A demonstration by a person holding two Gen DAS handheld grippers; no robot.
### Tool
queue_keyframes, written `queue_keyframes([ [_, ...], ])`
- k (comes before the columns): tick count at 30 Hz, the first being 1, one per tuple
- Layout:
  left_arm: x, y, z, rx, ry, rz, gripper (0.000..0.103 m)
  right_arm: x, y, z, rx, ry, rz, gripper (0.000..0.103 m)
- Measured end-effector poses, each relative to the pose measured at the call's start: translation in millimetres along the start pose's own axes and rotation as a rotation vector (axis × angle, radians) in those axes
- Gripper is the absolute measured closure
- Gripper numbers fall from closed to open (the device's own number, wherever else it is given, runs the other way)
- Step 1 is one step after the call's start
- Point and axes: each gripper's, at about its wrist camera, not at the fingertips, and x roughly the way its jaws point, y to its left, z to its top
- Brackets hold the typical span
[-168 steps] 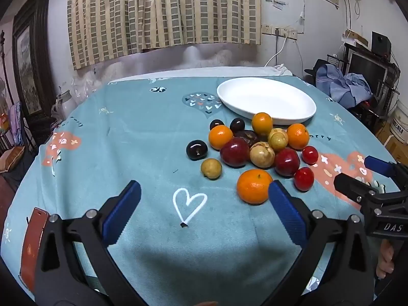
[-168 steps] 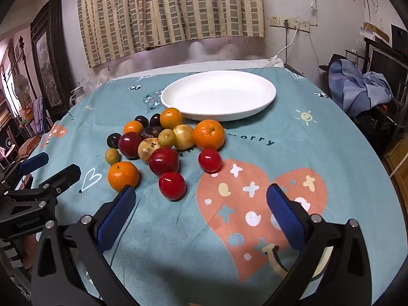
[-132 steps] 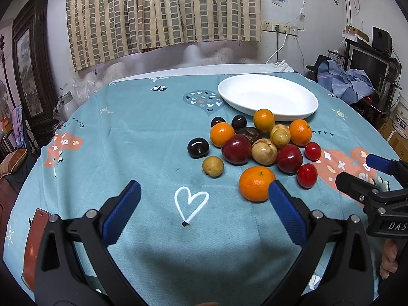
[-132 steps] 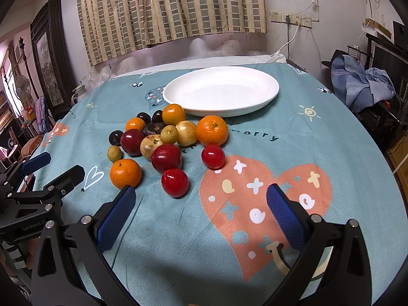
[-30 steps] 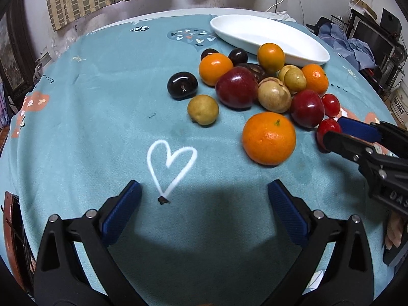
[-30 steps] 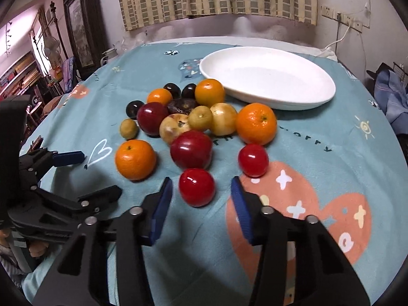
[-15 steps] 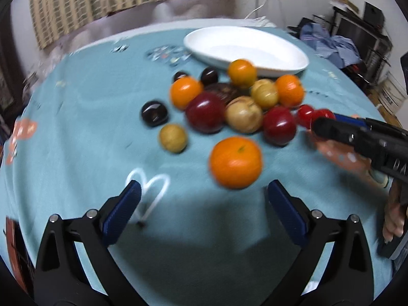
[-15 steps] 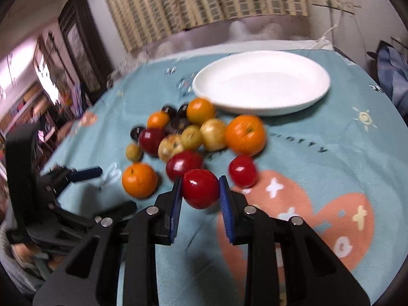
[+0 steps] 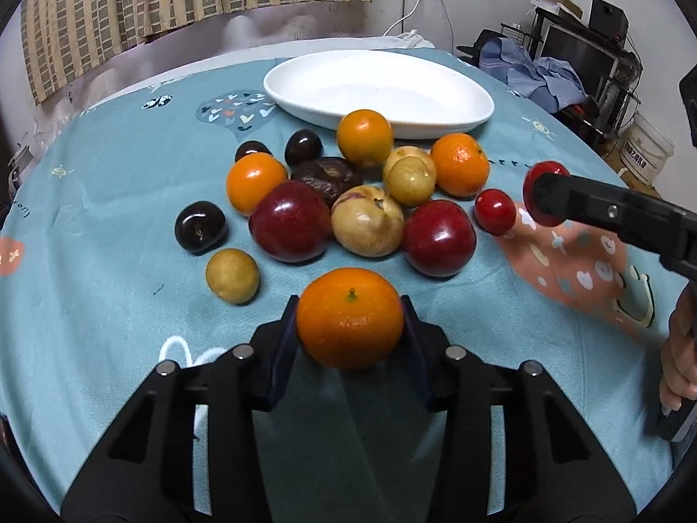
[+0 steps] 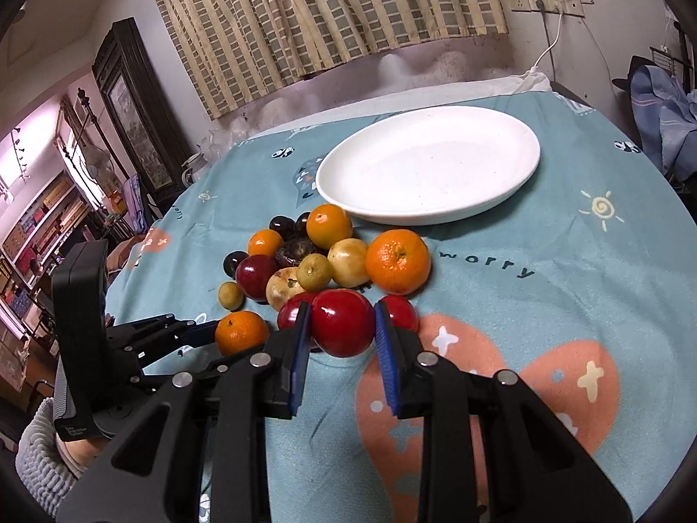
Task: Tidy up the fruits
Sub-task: 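Carry both fruits onto the white plate and open both grippers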
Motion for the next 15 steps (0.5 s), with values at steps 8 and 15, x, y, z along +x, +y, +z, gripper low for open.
queue_keyframes([
  [8,-37,14,33,-0.057,-0.074,-0.053,0.059,-13,-23,27,0.084,-0.048,-0.034,0.074],
  [15,0,16,128,-0.107,-0.092,-0.077,0.058,33,-45,90,0.134,-0.033,-0.095,0.074],
])
